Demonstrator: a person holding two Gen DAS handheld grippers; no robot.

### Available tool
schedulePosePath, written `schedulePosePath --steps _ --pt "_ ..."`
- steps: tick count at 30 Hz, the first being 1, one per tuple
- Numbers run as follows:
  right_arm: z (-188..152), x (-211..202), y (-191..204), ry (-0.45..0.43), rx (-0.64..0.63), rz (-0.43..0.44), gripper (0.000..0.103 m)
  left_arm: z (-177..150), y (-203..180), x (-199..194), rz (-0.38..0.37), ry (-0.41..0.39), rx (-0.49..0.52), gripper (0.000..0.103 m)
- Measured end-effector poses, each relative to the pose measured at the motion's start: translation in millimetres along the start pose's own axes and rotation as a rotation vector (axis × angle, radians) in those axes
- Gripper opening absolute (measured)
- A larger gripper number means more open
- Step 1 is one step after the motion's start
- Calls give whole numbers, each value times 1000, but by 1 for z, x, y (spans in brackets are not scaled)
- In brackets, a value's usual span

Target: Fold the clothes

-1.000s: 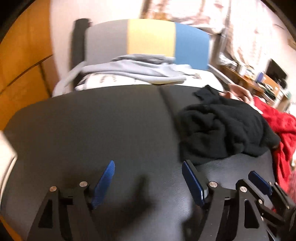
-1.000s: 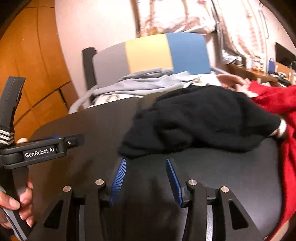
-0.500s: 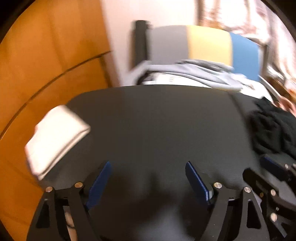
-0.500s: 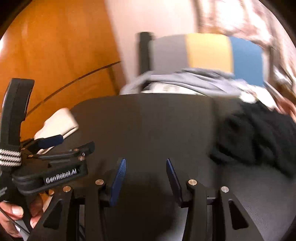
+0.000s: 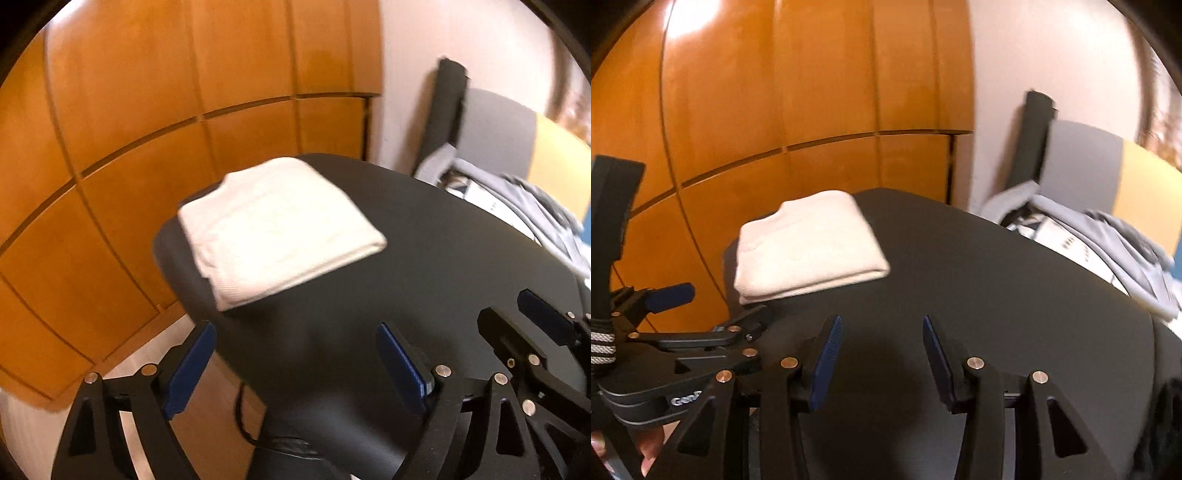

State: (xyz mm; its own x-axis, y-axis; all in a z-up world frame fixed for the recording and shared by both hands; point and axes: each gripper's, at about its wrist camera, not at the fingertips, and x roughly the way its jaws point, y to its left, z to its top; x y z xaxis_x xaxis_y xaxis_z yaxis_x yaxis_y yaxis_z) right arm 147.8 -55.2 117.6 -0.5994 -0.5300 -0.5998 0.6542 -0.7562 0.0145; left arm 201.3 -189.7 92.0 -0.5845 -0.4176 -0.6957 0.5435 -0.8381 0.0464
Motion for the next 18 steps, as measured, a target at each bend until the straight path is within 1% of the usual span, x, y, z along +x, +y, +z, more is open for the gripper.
schedulePosePath --steps 4,7,9,13,15,18 --pt "8 18 14 23 -15 15 47 2 20 0 33 -35 -35 93" --pt "9 25 19 34 -19 23 47 3 28 4 55 -39 -43 93" --pt "10 28 22 42 -27 20 47 5 34 10 49 -18 -57 93" --pt "10 33 25 54 -34 17 47 4 44 21 -1 35 -108 93" --pt "9 34 25 58 -34 18 47 4 45 24 -6 52 -115 93" --pt "9 34 26 63 -38 17 47 4 46 24 13 44 -117 93"
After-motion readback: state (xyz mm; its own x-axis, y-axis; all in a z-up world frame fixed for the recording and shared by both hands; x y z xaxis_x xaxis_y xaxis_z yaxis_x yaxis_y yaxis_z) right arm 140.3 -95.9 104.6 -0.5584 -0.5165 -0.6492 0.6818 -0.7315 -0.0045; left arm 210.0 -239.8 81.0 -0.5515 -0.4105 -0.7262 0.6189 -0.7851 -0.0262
